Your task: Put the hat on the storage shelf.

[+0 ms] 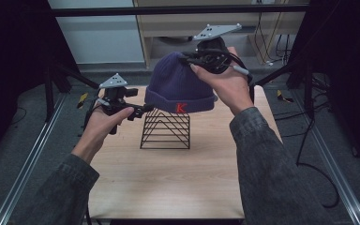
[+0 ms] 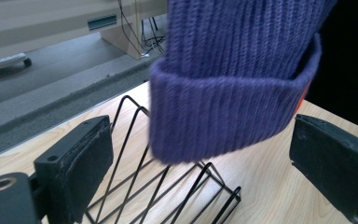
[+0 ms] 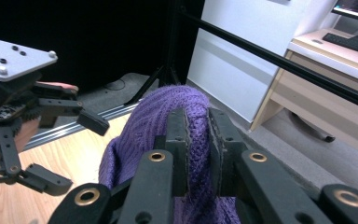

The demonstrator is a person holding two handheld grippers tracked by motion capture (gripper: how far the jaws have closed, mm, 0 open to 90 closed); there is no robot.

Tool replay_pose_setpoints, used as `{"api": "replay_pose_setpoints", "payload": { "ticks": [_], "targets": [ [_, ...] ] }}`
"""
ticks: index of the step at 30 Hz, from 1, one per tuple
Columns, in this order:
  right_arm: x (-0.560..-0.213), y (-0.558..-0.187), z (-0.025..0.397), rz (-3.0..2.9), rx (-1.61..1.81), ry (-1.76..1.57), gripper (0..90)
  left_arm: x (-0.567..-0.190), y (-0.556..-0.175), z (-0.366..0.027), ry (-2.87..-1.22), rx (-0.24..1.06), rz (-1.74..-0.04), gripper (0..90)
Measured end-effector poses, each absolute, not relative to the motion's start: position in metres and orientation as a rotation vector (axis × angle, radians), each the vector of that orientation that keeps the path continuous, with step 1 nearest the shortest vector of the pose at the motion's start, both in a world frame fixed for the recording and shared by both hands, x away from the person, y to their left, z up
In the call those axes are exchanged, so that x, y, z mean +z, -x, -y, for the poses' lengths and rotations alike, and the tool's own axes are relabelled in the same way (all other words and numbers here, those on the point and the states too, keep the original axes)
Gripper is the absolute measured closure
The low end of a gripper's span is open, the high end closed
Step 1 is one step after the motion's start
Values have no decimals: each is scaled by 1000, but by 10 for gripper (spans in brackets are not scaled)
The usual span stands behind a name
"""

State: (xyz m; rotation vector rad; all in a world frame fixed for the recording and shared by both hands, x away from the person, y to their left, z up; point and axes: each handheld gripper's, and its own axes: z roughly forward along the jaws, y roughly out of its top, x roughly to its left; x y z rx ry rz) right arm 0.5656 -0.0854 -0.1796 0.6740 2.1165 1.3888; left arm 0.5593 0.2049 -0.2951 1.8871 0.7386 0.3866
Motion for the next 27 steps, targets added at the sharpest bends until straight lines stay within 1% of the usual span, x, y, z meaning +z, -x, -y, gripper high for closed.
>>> {"api": "replay_pose_setpoints", "payload": {
  "ticks": [7, 12, 15, 17, 19, 20, 23, 27],
  "targets": [
    [-180, -562, 74, -2136, 1407, -646, 799, -303, -567, -201, -1937, 388, -756, 36],
    [-180, -560, 66, -2148, 1419, -621, 798, -309, -567, -194, -1959, 341, -725, 44],
    [-180, -560, 63, -2147, 1426, -618, 798, -311, -569, -190, -1978, 343, -717, 148],
    [-181, -561, 62, -2153, 1418, -615, 798, -310, -569, -190, -1979, 342, -705, 298],
    [-181, -562, 61, -2153, 1409, -620, 797, -308, -567, -190, -2000, 379, -715, 459],
    [-181, -563, 62, -2152, 1406, -626, 797, -307, -566, -189, -2006, 389, -721, 516],
    [-182, -565, 62, -2155, 1383, -645, 796, -306, -565, -191, -2013, 420, -733, 561],
    [-185, -569, 63, -2163, 1368, -667, 795, -304, -565, -195, -2003, 443, -767, 568]
  ]
}}
